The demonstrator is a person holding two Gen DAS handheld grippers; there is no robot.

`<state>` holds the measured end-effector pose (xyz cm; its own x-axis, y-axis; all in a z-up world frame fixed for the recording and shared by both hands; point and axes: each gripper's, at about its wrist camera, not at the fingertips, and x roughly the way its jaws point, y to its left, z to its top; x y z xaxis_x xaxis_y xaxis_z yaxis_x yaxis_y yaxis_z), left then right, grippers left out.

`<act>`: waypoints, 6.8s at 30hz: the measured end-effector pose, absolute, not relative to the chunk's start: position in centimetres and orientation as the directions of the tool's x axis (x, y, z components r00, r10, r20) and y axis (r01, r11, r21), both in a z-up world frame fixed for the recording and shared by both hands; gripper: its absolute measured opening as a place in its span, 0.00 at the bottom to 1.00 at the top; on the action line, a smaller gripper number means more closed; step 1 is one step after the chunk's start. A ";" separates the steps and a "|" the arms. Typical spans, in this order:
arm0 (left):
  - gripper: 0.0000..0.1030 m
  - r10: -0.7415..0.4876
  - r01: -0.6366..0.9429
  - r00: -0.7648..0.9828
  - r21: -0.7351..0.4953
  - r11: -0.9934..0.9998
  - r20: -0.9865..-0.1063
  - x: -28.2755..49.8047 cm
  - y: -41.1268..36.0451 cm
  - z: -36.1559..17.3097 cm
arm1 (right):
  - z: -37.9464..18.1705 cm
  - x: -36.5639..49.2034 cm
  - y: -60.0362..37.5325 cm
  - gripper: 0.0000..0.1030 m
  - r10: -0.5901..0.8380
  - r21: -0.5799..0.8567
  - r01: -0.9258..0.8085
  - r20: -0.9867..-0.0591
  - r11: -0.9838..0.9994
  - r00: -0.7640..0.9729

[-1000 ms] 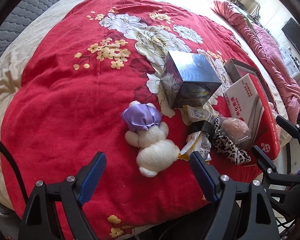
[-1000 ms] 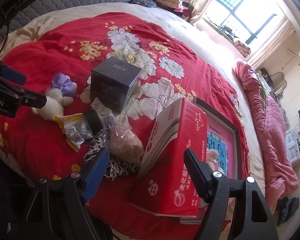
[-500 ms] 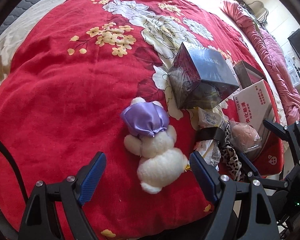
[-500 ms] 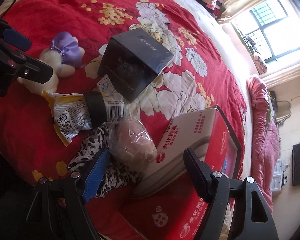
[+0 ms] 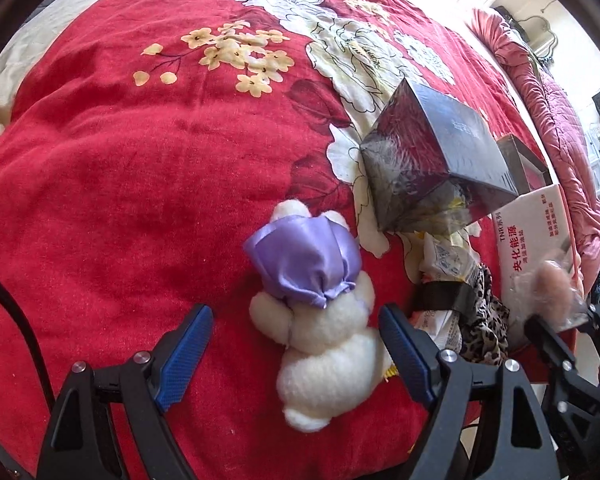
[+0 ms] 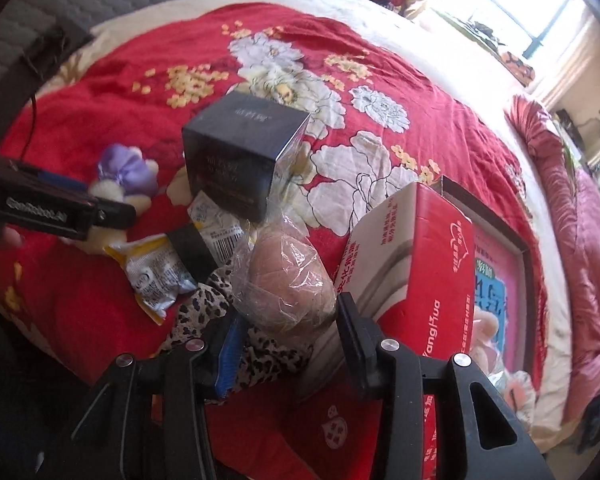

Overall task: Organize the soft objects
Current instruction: 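Grasp the white bear with purple bow with the left gripper while the right grasps the bagged peach ball, then carry the bear and bagged ball over the pink box tray, then open the right gripper to drop the bagged ball while the left gripper releases the bear, then move both open grippers back over the remaining items beside the tray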

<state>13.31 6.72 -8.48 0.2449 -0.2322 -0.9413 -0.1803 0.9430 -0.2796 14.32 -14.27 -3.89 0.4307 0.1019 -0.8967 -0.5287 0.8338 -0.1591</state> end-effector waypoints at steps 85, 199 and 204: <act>0.41 -0.403 0.390 0.454 -0.229 0.892 -0.795 10.7 -18.8 9.7 | 7.4 4.6 -39.9 0.44 0.085 0.211 0.083 -0.678 0.974 0.730; 0.65 -0.302 0.441 0.226 -0.179 0.879 -0.926 19.8 -28.2 -2.1 | -2.0 8.9 -42.8 0.68 0.035 0.141 0.119 -0.776 0.983 0.630; 0.70 -0.296 0.439 0.258 -0.162 0.884 -0.920 19.4 -27.8 -1.1 | -1.4 8.6 -43.1 0.68 0.012 0.130 0.139 -0.771 0.982 0.637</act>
